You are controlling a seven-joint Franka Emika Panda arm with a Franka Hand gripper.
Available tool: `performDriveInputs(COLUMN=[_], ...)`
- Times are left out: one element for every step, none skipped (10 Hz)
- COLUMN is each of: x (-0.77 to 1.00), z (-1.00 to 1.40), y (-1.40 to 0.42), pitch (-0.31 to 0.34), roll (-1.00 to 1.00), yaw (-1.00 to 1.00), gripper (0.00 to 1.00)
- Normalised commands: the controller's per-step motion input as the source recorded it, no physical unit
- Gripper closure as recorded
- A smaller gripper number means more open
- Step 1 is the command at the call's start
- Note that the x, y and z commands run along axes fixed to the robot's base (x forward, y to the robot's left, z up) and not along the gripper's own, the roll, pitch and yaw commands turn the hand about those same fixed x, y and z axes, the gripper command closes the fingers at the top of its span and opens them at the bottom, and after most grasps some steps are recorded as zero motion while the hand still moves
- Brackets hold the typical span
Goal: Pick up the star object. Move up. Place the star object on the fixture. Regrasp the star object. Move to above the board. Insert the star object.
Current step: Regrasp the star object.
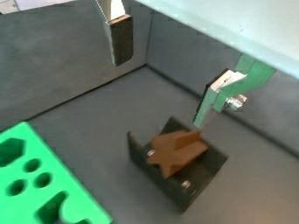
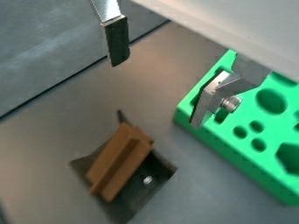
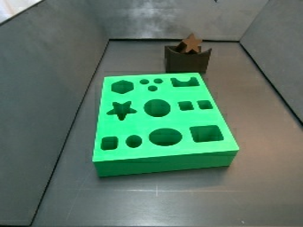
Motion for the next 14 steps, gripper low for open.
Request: performDriveInputs(x=[0.00, 0.01, 0.02, 0.04, 0.05, 0.07, 0.08, 0.09, 0.11, 0.11, 0.11, 0.11, 0.11, 0.11], z=[0.01, 0.01, 0.00, -0.01, -0.01, -0.01, -0.01, -0.02, -0.02, -0.02, -0.02, -0.02, -0.02, -0.02], y=[-0.02, -0.02, -0.02, -0.02, -0.03, -0.03, -0.03, -0.03, -0.04, -0.04, -0.05, -0.05, -0.05, -0.05], pitch=[0.014, 0.019, 0.024, 0.036, 0.051, 0.066, 0.084, 0.106, 0.142, 0.173, 0.194, 0.190, 0.174, 0.145], roll=[1.00, 1.00, 1.00, 1.00, 1.00, 1.00, 1.00, 1.00, 1.00, 1.00, 1.00, 0.83, 0.64, 0.41], yaw=[0.03, 0.03, 0.03, 0.03, 0.04, 0.04, 0.05, 0.06, 0.08, 0.11, 0.13, 0.17, 0.19, 0.21], gripper=[0.00, 0.00, 0.00, 0.00, 0.00, 0.00, 0.00, 0.00, 0.00, 0.00, 0.00, 0.00, 0.00, 0.00])
